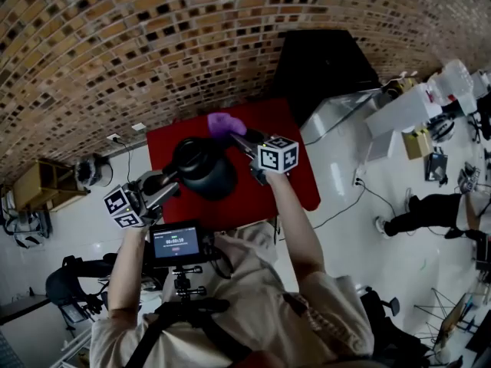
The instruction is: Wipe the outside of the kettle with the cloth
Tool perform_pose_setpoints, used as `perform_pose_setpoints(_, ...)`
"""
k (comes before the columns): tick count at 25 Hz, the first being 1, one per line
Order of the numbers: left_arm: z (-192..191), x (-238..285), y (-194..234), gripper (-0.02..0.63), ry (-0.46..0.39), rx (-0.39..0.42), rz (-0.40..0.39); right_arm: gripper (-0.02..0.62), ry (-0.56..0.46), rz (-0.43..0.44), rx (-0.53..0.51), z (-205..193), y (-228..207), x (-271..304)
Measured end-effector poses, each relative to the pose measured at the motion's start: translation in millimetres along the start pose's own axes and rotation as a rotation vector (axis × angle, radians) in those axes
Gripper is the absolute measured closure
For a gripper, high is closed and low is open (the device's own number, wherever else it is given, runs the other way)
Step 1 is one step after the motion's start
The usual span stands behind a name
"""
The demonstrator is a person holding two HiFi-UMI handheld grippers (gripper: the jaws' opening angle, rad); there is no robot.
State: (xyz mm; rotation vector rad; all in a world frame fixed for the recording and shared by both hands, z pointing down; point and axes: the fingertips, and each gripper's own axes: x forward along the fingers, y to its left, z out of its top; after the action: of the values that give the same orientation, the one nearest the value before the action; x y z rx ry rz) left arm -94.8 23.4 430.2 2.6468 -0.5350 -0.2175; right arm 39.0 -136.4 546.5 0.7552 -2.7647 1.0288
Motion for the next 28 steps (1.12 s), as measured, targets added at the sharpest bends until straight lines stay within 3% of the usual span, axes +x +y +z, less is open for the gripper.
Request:
perform_pose_setpoints(2, 2.9, -2.8, 12.7, 0.508, -0.012, 0.0, 0.062, 0.428, -0.083, -0.062, -0.024, 2.3, 9.3, -44.0)
perform_pose_setpoints(5, 7.6, -10.7, 35.9, 0.505, -0.038, 0.011, 0.151, 0.428, -0.13, 0.018, -0.05, -25.5, 54.7, -77.8)
perform_pose_setpoints(9, 9.6, -14.0, 52.4, 0.505, -0.073, -0.015, 0.199, 0.428, -0.042, 0.197, -0.066, -94.0, 132.1, -48.2)
perform_pose_setpoints(13, 10.9, -7.4, 45.2, 0.505, -0.081, -0.041, 0.176, 0.428, -0.013, 0.227, -0.071, -121.0, 156.1, -15.0)
perform_pose_setpoints(17, 14.9, -9.1, 33.4, 0.503, -0.088, -0.04, 0.147, 0.428, -0.097, 0.216, -0.09, -94.5, 139.3, -45.5)
perform_pose_setpoints(22, 12.8, -15.9, 19.0, 0.505, -0.062, -0.036, 0.084, 0.428, -0.155, 0.136, -0.048, -64.1, 60.9, -74.9)
perform_pose_setpoints(28, 5.8, -13.2, 0.2, 0.505, -0.04, -0.043, -0.018, 0.428, -0.12, 0.245, 0.003, -35.3, 36.3, -30.7)
